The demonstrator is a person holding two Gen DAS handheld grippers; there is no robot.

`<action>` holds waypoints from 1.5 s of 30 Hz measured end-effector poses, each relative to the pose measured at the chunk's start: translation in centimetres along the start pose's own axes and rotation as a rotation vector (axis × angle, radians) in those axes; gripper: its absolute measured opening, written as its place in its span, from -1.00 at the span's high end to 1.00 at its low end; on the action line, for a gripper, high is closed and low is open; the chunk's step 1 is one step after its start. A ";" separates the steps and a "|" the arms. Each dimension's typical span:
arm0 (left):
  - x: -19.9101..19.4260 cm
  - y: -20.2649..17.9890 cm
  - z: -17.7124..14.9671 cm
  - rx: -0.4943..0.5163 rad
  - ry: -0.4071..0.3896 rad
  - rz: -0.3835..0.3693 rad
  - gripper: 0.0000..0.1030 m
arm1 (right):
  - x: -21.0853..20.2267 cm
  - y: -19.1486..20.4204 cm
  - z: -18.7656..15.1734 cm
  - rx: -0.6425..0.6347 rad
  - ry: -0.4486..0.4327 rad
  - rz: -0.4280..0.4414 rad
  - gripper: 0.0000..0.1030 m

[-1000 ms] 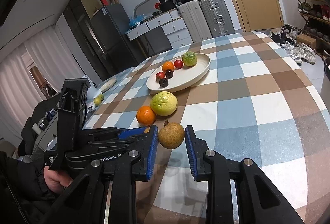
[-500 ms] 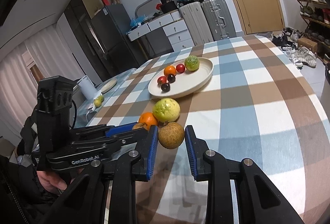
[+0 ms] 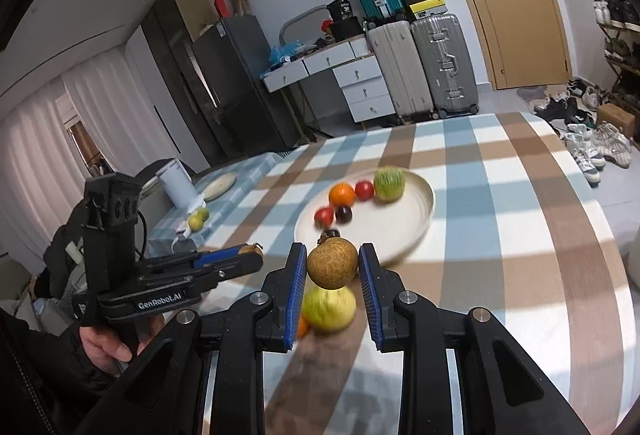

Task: Organize fruits
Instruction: 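Carry both brown fruits over the cream plate with both grippers, then open both grippers to release the brown fruits onto the plate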

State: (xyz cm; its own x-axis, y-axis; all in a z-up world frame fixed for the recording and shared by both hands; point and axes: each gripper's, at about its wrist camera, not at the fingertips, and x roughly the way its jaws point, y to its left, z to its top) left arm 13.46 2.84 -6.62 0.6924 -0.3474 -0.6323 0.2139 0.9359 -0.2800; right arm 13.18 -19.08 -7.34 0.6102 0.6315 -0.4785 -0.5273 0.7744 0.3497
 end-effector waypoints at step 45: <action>18.0 4.1 8.7 -0.061 0.190 -0.015 0.56 | 19.8 -8.3 4.9 0.147 0.281 -0.003 0.42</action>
State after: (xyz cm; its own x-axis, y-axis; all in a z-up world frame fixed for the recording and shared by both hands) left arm 32.86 0.96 -12.87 0.5455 -0.3713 -0.7514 0.1768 0.9273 -0.3298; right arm 32.51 -12.80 -15.76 0.4131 0.6099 -0.6763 -0.4221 0.7862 0.4513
